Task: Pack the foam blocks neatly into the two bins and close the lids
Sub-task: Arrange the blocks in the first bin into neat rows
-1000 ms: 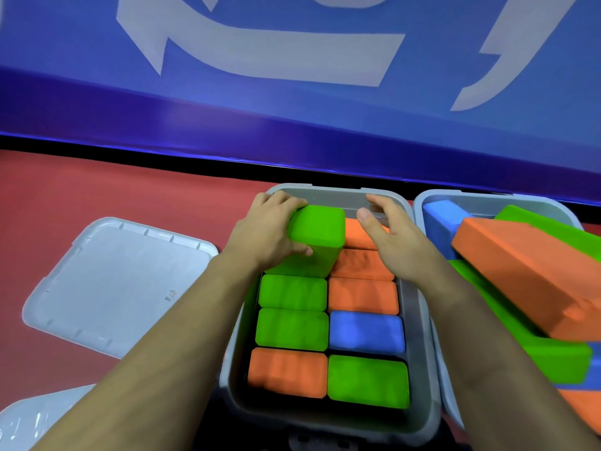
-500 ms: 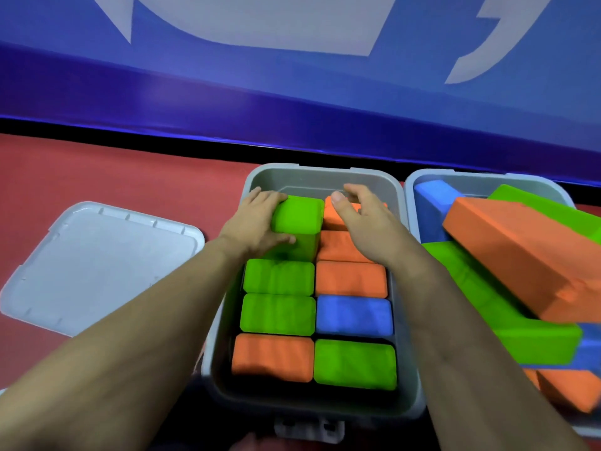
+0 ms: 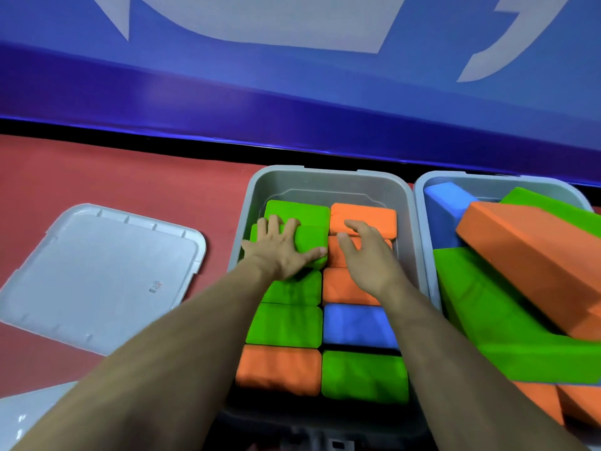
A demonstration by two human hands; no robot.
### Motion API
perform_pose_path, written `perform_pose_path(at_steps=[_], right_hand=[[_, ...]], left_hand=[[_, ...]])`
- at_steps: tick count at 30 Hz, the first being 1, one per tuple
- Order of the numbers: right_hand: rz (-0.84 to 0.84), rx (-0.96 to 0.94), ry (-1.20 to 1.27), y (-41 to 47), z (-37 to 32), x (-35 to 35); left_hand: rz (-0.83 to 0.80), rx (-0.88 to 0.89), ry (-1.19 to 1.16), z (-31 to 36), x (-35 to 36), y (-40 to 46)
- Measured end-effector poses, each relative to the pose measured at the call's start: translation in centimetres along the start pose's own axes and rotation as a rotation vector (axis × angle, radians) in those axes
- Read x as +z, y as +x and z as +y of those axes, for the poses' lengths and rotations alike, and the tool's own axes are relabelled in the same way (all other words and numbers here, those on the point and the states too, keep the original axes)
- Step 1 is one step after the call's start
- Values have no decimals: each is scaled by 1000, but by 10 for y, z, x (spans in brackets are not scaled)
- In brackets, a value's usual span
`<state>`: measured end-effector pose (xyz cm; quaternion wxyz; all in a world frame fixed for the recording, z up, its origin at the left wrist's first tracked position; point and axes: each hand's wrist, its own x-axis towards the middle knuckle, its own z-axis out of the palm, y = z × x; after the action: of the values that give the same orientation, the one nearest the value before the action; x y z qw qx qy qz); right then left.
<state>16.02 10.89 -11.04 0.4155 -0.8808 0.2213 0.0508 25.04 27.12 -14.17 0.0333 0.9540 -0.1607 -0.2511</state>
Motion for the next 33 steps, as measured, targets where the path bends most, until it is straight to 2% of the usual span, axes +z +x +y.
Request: perform_pose_path(at_steps=[4, 11, 14, 17, 24, 27, 30, 33], right_hand=[[-116, -15, -61, 8, 11, 33], [143, 22, -80, 26, 21, 68], [148, 101, -157, 34, 29, 75], [106, 128, -129, 40, 41, 83], [172, 39, -272, 46, 61, 101], [128, -2, -372, 54, 64, 86], [107, -131, -555, 61, 71, 73], [142, -231, -613, 56, 81, 79]], left_hand=[[14, -7, -45, -11, 7, 6], [130, 43, 21, -10, 25, 26], [110, 52, 9, -13, 41, 29], [130, 62, -18, -16, 55, 35], [195, 59, -44, -18, 73, 53], [179, 50, -59, -18, 71, 58], [169, 53, -57, -19, 72, 55], [208, 62, -58, -19, 75, 52]])
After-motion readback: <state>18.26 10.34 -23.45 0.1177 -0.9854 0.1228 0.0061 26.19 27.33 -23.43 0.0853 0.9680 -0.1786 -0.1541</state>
